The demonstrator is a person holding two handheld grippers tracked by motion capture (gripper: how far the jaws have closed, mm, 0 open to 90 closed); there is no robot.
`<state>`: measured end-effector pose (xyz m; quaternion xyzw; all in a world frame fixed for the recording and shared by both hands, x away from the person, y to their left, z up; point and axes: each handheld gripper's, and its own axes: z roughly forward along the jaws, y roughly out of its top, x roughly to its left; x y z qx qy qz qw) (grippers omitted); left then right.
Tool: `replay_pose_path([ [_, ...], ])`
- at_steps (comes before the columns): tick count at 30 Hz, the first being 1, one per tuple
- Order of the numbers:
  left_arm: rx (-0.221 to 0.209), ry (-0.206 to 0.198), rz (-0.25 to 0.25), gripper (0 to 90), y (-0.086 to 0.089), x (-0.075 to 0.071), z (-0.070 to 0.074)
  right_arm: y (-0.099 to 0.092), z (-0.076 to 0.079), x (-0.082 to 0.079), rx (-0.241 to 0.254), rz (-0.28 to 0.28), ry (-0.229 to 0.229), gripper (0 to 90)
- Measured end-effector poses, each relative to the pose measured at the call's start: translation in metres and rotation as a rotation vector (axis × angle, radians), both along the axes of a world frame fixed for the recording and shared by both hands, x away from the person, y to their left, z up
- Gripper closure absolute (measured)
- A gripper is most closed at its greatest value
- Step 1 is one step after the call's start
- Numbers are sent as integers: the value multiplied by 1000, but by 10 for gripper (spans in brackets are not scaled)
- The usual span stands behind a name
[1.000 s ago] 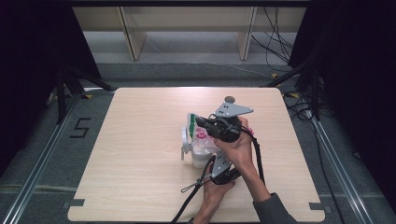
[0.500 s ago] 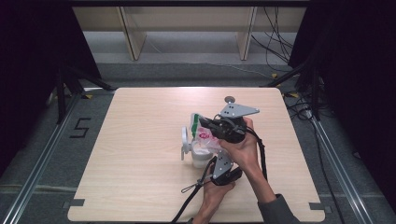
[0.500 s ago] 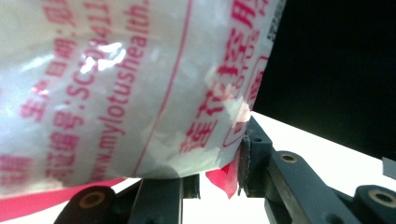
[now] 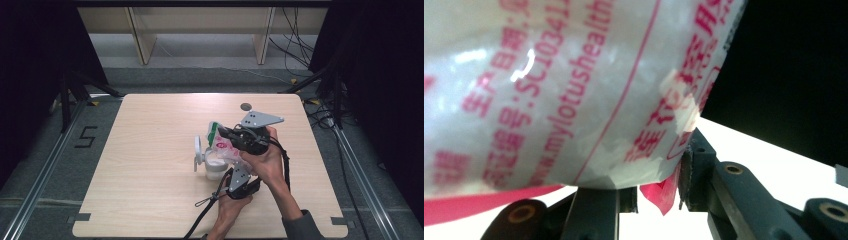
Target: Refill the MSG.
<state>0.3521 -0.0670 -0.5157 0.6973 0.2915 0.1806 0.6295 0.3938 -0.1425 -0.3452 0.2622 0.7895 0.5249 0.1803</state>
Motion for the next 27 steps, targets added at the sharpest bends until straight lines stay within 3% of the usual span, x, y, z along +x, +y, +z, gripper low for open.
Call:
replay_pose_path([
  [2,-9,2,-2,723,0,1,-2,-5,2,-3,1,-2,16,896],
  [3,0,8,-3,721,0,1,-2,-8,2,-2,5,-1,-13,897],
  [8,9,11,-9,715,0,0,-4,-22,6,-6,20,-6,-24,898],
  [10,11,5,-6,710,-1,0,-4,-28,7,-10,34,-13,0,898],
  [13,20,10,-7,703,0,-1,-4,-37,11,-13,29,-27,-44,899],
  [14,21,10,-4,702,0,-1,-4,-39,12,-16,42,-36,-25,899],
  [16,17,14,-6,692,0,-1,-4,-45,12,-17,51,-32,-51,900],
  [18,34,12,-8,688,1,-2,-3,-49,13,-19,67,-56,-32,900],
  [21,72,15,10,674,1,-3,-1,-57,13,-19,97,-49,-34,900],
  [24,95,27,13,662,2,-3,-1,-61,13,-21,87,-61,-39,900],
  [27,97,27,15,647,3,-2,-2,-65,12,-25,112,-57,-11,900],
])
